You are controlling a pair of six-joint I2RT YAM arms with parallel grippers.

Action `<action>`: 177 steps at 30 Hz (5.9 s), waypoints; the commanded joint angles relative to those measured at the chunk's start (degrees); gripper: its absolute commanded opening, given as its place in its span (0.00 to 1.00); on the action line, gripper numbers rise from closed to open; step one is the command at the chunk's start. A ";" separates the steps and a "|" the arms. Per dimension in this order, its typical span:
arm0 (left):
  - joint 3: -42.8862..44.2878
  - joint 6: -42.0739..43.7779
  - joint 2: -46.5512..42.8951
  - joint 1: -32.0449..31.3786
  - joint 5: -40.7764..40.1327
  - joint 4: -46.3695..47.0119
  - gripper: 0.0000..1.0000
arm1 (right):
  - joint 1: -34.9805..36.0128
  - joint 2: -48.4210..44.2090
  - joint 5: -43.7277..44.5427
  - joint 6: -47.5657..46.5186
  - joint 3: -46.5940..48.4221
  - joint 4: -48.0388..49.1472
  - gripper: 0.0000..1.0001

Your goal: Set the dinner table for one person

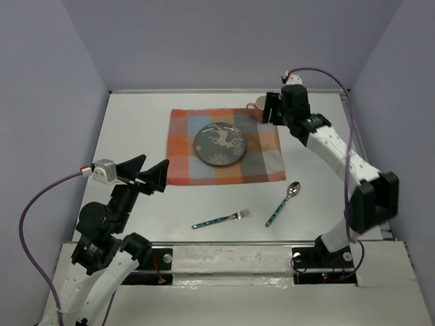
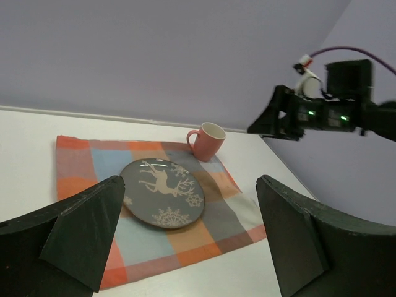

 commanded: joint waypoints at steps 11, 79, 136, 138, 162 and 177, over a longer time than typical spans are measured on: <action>0.57 0.45 -5.61 -2.98 0.74 2.53 0.99 | 4.34 -43.21 -0.81 30.01 -45.07 -21.95 0.68; 0.84 0.71 -1.49 -2.28 0.48 2.09 0.99 | 12.52 -28.72 2.45 17.73 -34.35 -16.52 0.00; 0.48 -0.87 5.81 0.44 4.78 2.09 0.99 | 1.62 18.48 -7.31 2.24 -2.53 2.21 0.19; 1.18 -2.36 8.00 0.35 8.02 0.34 0.99 | 1.62 18.05 -6.17 2.59 -3.06 2.03 0.29; 7.24 -4.03 45.43 -19.46 16.40 -27.27 0.99 | 1.62 -18.59 -20.05 5.05 -27.30 9.94 0.52; 16.55 -4.93 70.67 -34.88 -2.14 -24.62 0.99 | 1.62 -31.17 -26.20 5.93 -34.61 13.01 0.51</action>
